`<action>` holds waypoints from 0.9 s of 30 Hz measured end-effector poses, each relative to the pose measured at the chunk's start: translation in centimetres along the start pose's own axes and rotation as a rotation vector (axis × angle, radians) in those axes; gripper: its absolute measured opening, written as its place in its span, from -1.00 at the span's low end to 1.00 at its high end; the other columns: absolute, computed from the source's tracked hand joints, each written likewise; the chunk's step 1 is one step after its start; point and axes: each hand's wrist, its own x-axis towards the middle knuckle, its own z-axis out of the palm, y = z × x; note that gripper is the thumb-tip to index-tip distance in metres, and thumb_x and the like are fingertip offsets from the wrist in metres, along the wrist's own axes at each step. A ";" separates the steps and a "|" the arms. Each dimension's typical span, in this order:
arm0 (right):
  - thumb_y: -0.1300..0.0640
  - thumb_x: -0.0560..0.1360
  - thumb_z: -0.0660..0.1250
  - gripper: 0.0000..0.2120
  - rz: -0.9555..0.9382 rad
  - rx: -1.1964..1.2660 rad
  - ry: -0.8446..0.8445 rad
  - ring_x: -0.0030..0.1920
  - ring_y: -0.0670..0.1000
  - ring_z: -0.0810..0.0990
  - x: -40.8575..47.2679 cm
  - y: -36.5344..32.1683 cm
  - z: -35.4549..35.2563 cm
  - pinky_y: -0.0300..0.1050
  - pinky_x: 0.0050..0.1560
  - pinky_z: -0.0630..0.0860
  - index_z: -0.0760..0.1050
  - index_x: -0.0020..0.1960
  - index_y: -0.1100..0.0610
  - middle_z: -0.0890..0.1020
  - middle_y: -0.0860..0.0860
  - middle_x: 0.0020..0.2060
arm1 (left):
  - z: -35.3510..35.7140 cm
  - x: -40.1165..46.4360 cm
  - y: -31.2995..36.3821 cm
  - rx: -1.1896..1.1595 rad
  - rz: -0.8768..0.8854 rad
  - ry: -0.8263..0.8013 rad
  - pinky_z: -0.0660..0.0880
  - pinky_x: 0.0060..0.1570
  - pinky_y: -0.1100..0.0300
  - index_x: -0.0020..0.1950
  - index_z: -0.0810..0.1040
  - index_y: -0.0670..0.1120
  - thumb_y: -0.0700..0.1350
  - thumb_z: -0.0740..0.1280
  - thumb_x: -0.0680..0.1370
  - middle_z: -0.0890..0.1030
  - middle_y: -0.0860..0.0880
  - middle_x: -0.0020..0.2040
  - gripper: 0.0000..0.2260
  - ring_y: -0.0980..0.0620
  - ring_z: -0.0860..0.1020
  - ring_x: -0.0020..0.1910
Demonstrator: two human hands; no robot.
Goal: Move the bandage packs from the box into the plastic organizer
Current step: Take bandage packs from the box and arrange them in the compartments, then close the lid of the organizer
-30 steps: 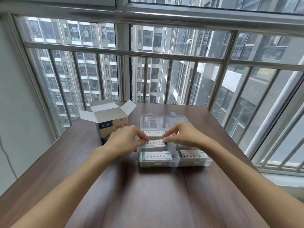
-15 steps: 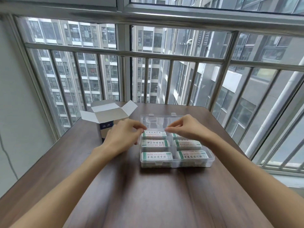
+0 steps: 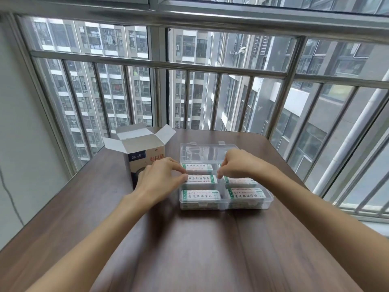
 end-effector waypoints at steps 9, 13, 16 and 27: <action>0.19 0.43 0.34 -0.91 0.043 -0.165 -0.026 -0.12 0.08 0.49 0.7 -1.8 0.7 -0.07 -0.04 0.47 0.51 -0.08 0.18 0.50 0.00 -0.26 | 0.3 0.3 -0.1 -0.012 0.002 0.005 0.37 0.00 0.13 -0.10 0.68 0.17 0.12 0.38 0.46 0.57 0.24 0.15 -0.89 0.05 0.54 0.16; 0.15 0.49 0.32 -0.92 -0.011 -0.093 -0.046 -0.37 -0.09 0.44 -0.2 -1.6 -0.8 -0.25 -0.35 0.39 0.58 -0.11 0.14 0.48 -0.07 -0.41 | -0.1 0.2 -0.1 -0.028 -0.015 0.020 0.43 0.06 0.09 -0.01 0.64 0.20 0.24 0.30 0.47 0.60 0.21 0.14 -0.78 0.00 0.59 0.08; 0.08 0.54 0.31 -0.82 -0.036 0.069 -0.008 -0.40 -0.15 0.36 -0.8 -0.3 -3.7 -0.33 -0.30 0.42 0.63 -0.05 0.15 0.45 -0.07 -0.42 | -0.6 0.4 -0.1 -0.092 -0.077 0.080 0.44 0.07 0.06 0.03 0.57 0.22 0.24 0.18 0.55 0.66 0.15 -0.18 -0.77 -0.05 0.60 0.04; 0.09 0.58 0.23 -0.63 0.251 0.580 0.192 0.06 0.13 0.54 3.0 8.4 -1.8 0.00 0.13 0.52 0.44 0.29 0.30 0.56 0.20 0.15 | -0.6 3.9 -2.9 -0.046 -0.291 0.071 0.35 0.27 0.01 0.40 0.40 0.04 0.00 0.17 0.59 0.51 0.00 0.33 -0.63 -0.17 0.44 0.32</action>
